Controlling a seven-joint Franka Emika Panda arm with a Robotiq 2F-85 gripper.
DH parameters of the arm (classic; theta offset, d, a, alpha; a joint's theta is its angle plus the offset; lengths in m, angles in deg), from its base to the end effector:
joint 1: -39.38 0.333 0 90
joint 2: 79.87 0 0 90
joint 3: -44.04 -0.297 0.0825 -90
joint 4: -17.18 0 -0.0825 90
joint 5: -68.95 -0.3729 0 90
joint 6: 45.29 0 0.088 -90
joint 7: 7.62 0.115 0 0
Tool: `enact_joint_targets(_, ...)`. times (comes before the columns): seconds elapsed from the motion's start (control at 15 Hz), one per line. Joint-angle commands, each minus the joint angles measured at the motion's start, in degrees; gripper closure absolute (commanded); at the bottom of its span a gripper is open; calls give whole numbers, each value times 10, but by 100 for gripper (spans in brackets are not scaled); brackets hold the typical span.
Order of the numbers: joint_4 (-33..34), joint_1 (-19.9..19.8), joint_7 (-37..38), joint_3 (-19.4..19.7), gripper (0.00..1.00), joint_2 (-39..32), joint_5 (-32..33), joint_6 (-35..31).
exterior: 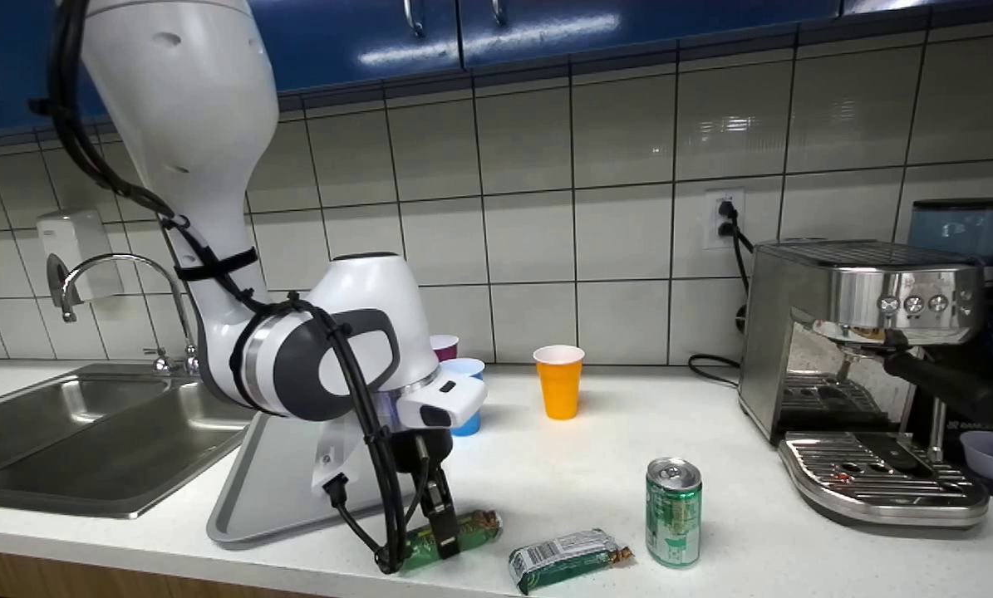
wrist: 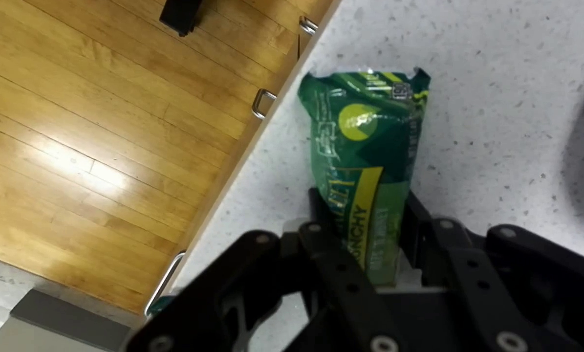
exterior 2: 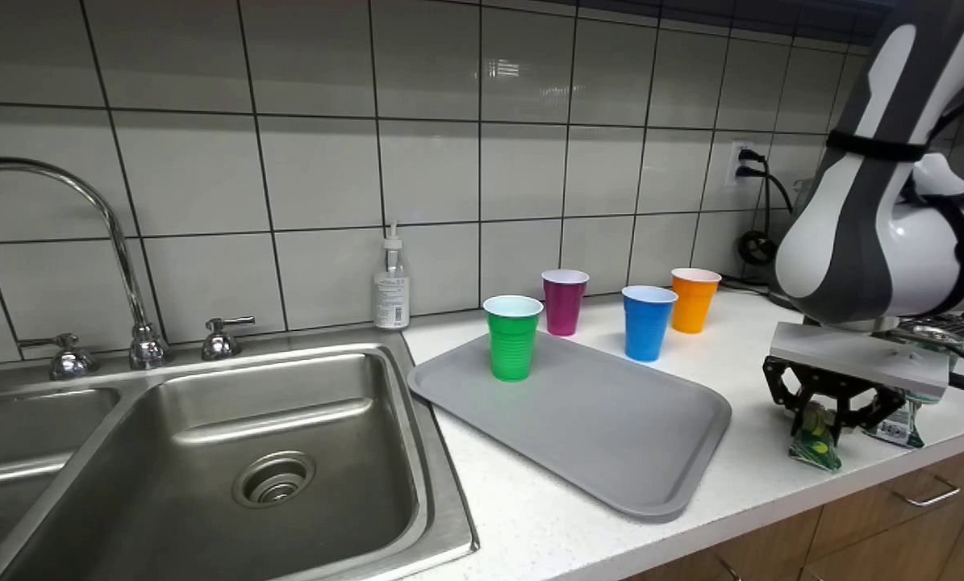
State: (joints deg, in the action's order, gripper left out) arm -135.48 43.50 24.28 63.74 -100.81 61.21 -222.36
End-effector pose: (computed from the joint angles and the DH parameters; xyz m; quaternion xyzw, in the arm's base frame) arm 0.3833 -0.1363 0.1208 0.8900 -0.4506 0.0517 0.0467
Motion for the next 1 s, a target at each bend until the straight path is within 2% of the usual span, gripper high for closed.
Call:
enact_joint_targets(0.0,-10,32,-24,30,88,22,-10,2)
enact_joint_targets(0.13,-9,59,-25,56,88,29,-3,8)
enact_joint_targets(0.2,-9,71,-7,71,88,35,21,13)
enact_joint_targets(0.53,1,169,-6,161,88,52,64,34)
enact_joint_targets(0.73,11,216,-4,191,88,59,82,49)
enact_joint_targets(0.93,23,246,-5,200,88,68,92,67)
